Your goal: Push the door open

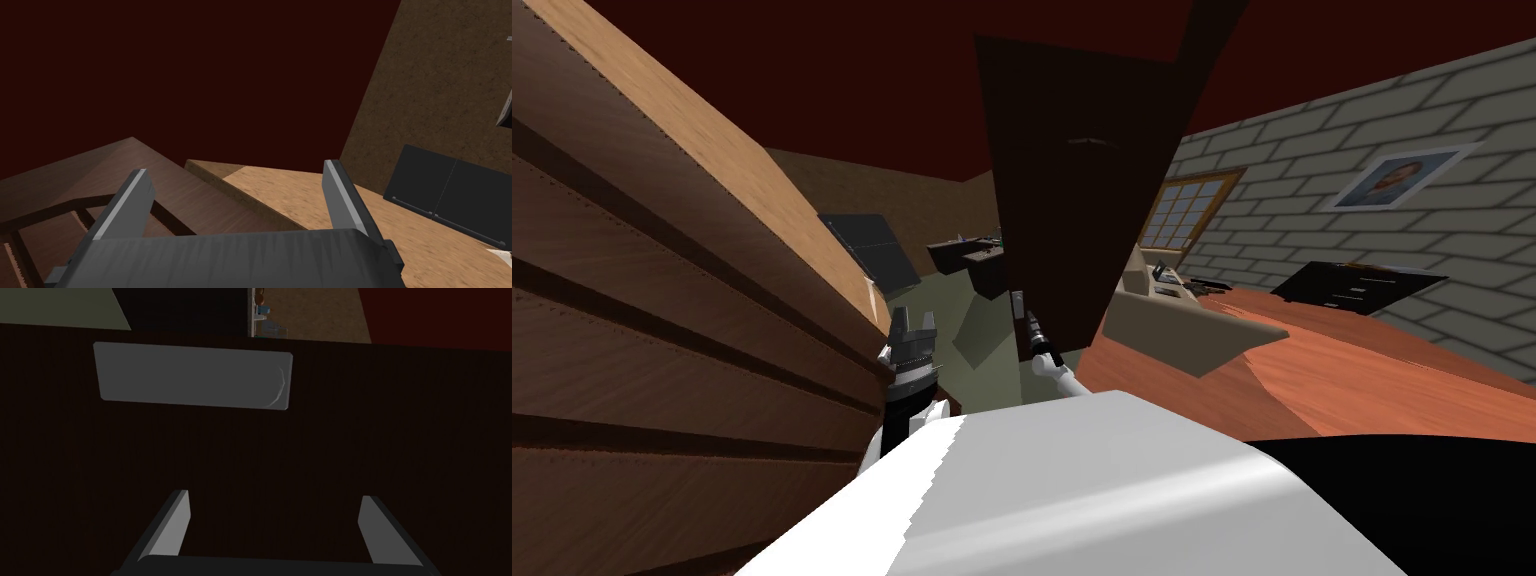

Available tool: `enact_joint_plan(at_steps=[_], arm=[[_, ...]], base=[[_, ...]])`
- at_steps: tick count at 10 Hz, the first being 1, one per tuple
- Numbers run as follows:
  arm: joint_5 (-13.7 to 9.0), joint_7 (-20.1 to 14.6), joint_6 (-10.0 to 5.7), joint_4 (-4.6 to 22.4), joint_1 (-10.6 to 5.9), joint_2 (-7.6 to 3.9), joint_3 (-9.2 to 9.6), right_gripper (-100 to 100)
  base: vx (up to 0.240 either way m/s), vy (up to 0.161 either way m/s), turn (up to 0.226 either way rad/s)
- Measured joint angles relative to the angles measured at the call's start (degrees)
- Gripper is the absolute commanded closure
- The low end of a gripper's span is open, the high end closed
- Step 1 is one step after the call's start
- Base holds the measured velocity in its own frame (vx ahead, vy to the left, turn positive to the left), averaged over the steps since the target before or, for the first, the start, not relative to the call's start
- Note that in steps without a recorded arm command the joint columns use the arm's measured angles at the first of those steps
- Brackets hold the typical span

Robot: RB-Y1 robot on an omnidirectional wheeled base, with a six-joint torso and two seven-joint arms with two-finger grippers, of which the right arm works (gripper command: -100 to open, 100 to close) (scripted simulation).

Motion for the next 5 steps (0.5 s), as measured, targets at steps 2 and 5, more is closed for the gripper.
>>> enact_joint_plan(at_steps=[2, 5], arm=[[0.1, 0.2, 0.41, -0.5, 0.16, -1.28, -0.55, -100], [0.4, -0.3, 0.37, 0.1, -0.33, -1.84, -1.07, -100]], base=[[0.241, 0.019, 0.024], [0.224, 0.067, 0.02]])
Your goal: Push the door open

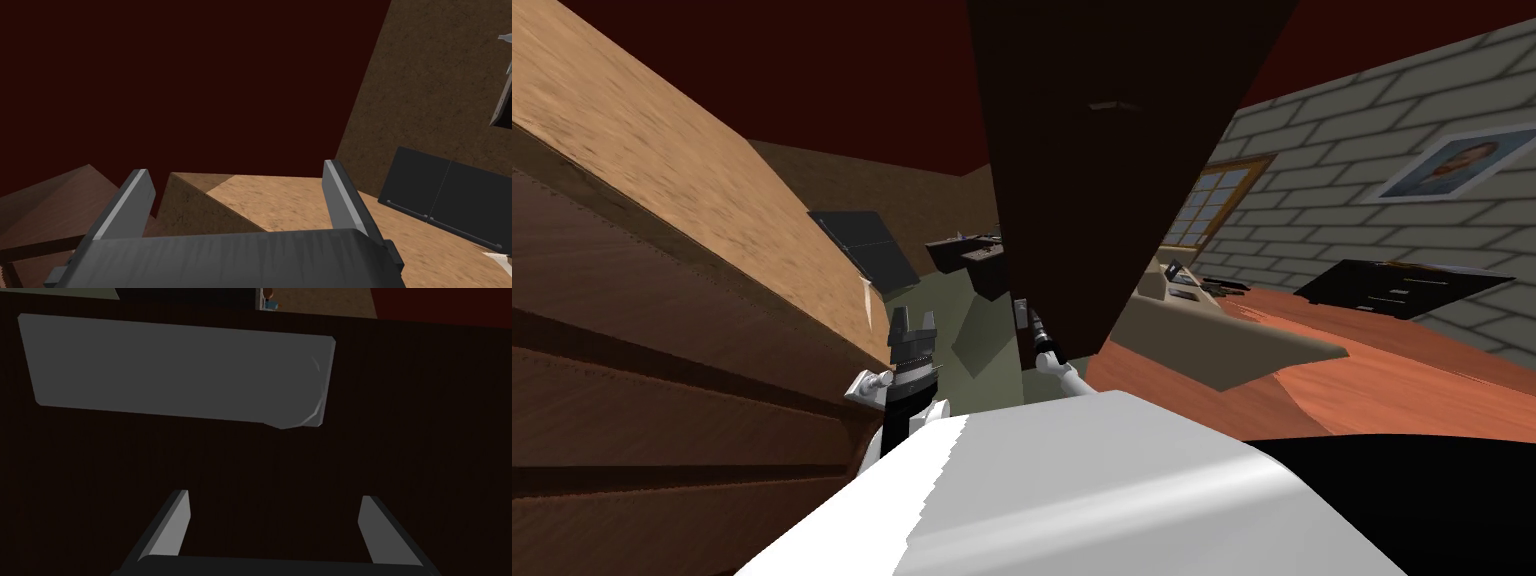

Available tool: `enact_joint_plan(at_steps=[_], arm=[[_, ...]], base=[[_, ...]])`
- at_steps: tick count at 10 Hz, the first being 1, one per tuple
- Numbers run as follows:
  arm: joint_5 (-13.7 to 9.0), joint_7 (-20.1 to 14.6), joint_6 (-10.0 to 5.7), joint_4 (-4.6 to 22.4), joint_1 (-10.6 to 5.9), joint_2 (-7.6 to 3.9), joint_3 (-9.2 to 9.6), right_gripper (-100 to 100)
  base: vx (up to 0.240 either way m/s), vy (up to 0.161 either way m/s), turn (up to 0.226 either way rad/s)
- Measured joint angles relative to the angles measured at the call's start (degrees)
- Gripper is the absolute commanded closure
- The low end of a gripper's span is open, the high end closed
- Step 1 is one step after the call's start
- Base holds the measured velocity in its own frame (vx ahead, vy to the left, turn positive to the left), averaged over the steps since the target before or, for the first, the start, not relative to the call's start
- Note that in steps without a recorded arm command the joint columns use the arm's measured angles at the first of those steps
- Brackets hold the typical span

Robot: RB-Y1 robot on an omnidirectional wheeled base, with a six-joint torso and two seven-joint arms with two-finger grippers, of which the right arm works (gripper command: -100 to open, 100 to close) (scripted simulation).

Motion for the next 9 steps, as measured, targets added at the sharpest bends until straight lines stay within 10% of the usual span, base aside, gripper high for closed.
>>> enact_joint_plan(at_steps=[4, 5, 9], arm=[[0.4, -0.8, -0.12, 0.7, -0.57, 2.18, -0.62, -100], [0.4, -0.9, -0.11, 0.7, -0.6, 2.28, -0.63, 100], [0.4, -0.8, -0.03, 0.8, -0.56, 2.23, -0.53, 100]], base=[[0.169, 0.079, 0.015], [-0.01, -0.001, -0.006], [-0.022, -0.007, 0.004]])
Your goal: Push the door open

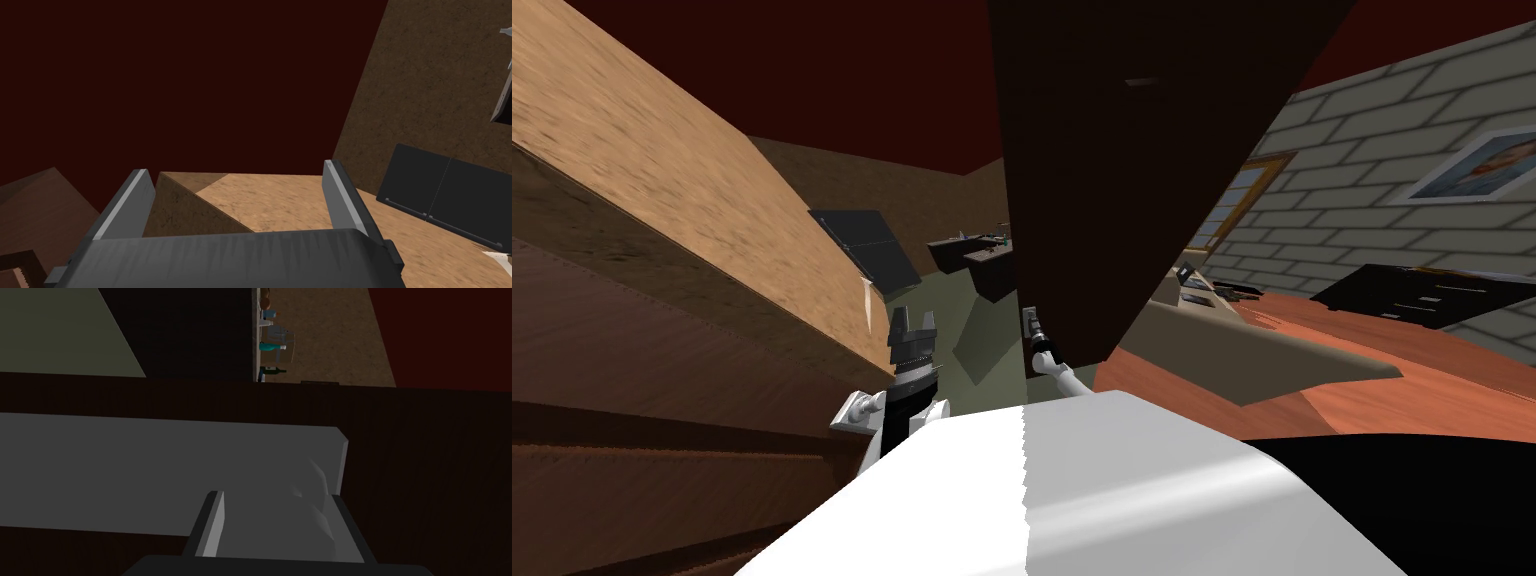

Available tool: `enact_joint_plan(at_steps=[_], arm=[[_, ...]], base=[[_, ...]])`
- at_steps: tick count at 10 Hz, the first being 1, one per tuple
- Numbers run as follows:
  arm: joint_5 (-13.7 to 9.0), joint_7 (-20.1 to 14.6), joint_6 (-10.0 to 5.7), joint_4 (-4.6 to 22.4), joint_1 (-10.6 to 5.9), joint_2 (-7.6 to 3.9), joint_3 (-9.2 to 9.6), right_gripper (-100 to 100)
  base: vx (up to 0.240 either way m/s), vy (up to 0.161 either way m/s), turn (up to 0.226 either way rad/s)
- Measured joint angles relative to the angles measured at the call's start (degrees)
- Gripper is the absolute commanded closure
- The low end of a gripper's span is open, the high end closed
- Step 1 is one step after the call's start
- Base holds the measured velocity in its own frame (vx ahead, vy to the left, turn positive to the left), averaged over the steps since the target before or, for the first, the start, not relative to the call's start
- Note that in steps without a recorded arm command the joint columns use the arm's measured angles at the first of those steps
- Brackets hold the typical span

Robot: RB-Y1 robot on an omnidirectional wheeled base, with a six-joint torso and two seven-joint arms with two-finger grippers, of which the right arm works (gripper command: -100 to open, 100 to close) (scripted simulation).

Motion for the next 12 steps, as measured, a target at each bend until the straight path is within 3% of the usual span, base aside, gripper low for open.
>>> enact_joint_plan(at_steps=[2, 5, 10, 11, 12], arm=[[0.0, 0.0, 0.04, 0.1, 0.09, 0.0, 0.02, 100], [-2.6, 2.5, -1.02, -0.3, 0.82, -1.03, 0.76, 100], [-7.4, 6.5, -4.57, 0.2, -0.25, -2.21, 0.37, 100], [-8.6, 7.7, -5.4, -0.7, 0.55, -2.22, 0.06, -100], [-9.7, 8.8, -6.17, -1.5, 0.99, -2.54, 0.86, -100]], base=[[0.04, -0.003, -0.007], [0.135, 0.024, -0.019], [0.148, 0.012, -0.067], [0.041, -0.016, 0.001], [-0.065, -0.016, 0.039]])
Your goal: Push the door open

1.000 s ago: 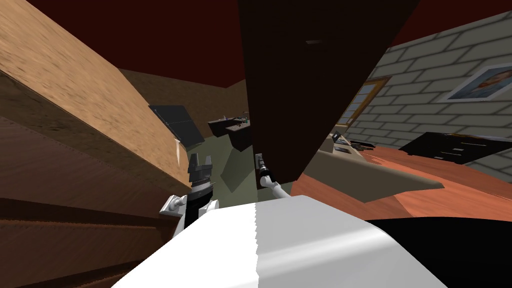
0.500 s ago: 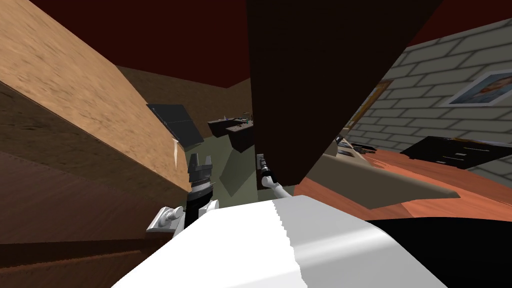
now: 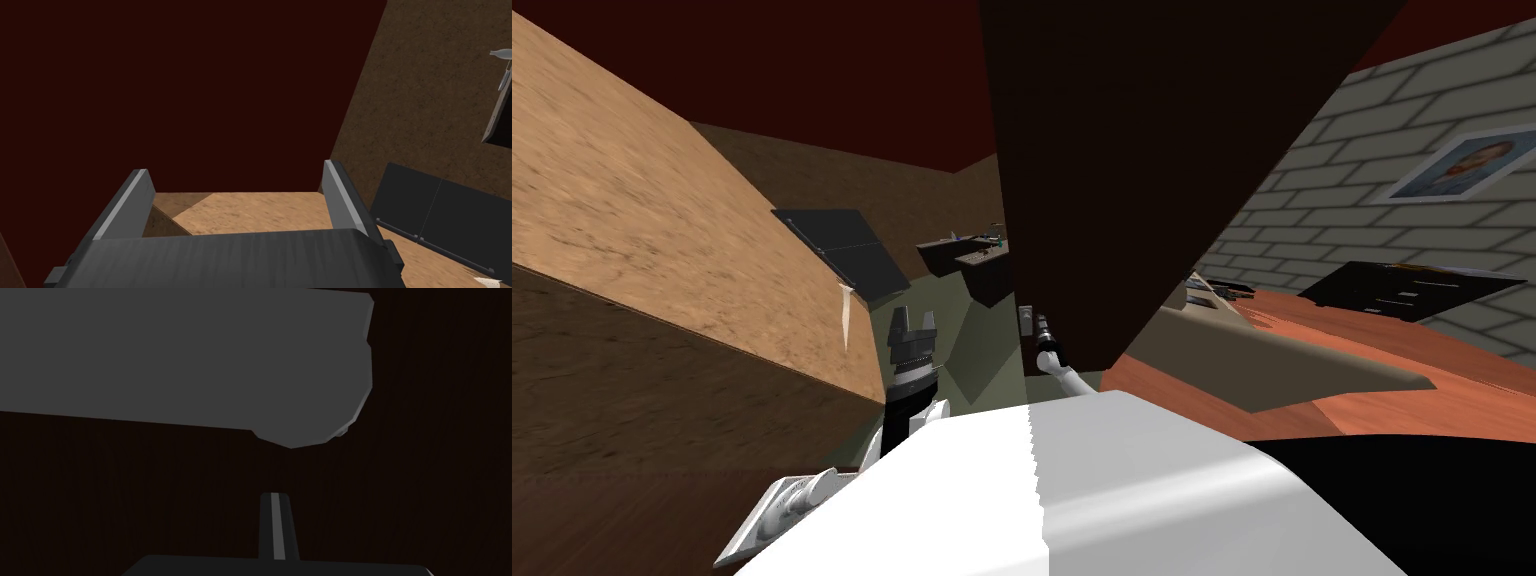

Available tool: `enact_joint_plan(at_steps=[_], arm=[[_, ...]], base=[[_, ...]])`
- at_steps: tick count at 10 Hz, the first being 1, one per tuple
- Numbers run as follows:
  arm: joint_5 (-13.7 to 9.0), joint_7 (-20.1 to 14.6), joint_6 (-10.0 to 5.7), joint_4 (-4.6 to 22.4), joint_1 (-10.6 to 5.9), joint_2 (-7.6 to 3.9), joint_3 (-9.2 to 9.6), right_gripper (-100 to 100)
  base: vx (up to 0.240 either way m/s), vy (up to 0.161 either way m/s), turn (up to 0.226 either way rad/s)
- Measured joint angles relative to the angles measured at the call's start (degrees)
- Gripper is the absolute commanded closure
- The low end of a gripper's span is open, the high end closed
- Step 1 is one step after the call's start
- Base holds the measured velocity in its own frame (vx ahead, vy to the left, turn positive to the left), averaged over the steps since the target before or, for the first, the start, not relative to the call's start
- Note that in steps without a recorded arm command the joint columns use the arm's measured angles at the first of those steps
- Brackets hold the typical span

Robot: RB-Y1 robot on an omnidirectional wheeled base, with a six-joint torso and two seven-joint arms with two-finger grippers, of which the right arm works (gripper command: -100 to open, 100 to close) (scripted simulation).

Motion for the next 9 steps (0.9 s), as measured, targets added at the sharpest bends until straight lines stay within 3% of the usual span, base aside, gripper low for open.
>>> enact_joint_plan(at_steps=[4, 7, 9], arm=[[-4.8, 3.8, -4.79, -2.4, 2.01, -0.84, 5.22, -100], [-9.3, 7.3, -9.29, -4.0, 3.34, -0.44, 9.85, -100], [-11.2, 9.5, -10.56, -5.9, 4.49, -0.25, 11.38, -100]], base=[[-0.084, -0.005, 0.022], [-0.071, -0.01, 0.02], [-0.051, 0.009, 0.017]])
